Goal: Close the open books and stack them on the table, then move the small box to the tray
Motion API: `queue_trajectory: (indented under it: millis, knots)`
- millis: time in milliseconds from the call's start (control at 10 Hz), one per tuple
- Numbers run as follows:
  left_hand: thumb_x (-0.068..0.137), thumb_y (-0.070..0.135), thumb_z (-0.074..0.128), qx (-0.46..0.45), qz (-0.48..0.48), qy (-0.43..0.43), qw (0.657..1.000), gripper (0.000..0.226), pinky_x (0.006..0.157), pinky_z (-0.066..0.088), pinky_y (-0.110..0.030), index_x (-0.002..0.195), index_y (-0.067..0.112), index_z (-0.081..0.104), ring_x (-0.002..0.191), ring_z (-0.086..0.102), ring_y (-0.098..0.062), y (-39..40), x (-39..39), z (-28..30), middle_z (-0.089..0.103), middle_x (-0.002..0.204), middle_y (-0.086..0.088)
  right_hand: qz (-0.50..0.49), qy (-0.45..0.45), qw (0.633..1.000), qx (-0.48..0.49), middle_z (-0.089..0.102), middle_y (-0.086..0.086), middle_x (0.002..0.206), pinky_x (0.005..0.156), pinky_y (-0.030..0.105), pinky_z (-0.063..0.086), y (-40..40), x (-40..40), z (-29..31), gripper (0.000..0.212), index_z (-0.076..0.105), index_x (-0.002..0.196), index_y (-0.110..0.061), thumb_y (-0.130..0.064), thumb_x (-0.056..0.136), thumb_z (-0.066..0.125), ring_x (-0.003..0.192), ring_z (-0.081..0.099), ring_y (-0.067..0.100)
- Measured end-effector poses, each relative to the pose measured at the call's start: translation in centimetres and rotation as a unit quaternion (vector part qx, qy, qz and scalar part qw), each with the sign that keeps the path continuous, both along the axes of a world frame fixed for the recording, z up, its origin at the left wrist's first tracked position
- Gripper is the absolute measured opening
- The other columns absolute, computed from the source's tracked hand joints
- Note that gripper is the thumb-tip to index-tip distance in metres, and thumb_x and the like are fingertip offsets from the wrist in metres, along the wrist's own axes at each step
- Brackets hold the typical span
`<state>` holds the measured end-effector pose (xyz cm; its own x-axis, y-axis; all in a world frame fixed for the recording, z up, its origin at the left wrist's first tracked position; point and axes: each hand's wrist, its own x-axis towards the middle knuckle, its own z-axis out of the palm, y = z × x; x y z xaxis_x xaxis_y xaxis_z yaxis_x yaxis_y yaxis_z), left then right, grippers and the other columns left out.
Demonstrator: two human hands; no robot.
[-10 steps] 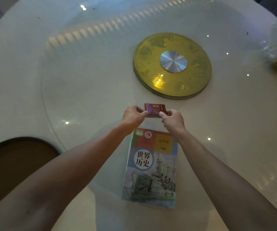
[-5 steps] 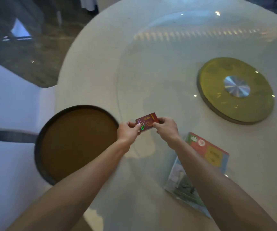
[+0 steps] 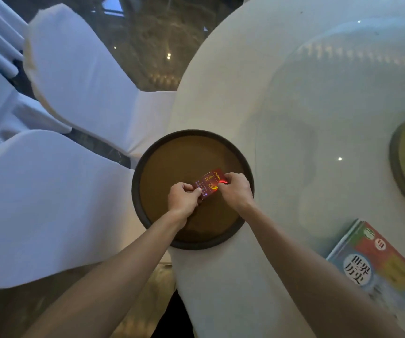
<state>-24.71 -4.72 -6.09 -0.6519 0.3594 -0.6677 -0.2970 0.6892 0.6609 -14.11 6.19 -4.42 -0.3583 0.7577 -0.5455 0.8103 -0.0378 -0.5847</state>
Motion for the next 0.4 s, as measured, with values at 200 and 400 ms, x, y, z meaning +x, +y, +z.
queue_trajectory:
  millis: [200, 400]
  knots:
    - [0.092, 0.018, 0.071, -0.018, -0.004, -0.012, 1.0, 0.012, 0.076, 0.062, -0.042, 0.093, 0.015, 0.06, 0.07, 0.073, -0.02, -0.6, 0.1, -0.8, 0.076, 0.082, -0.008, 0.011, 0.008, 1.0, -0.024, 0.067, 0.005, 0.127, 0.088, 0.03, 0.053, -0.4, 0.1, -0.3, 0.034, 0.067, 0.13, -0.012, -0.026, 0.099, 0.066, 0.102, 0.062, 0.015]
    - [0.086, 0.032, 0.073, -0.07, -0.088, 0.091, 0.989, 0.034, 0.081, 0.056, -0.037, 0.114, 0.016, 0.06, 0.097, 0.068, -0.025, -0.5, 0.0, 1.0, 0.068, 0.11, -0.005, 0.032, 0.003, 0.998, -0.044, 0.063, 0.007, 0.142, 0.099, 0.031, 0.049, -0.2, 1.5, 1.6, 0.052, 0.057, 0.146, -0.01, -0.031, 0.099, 0.066, 0.123, 0.061, 0.02]
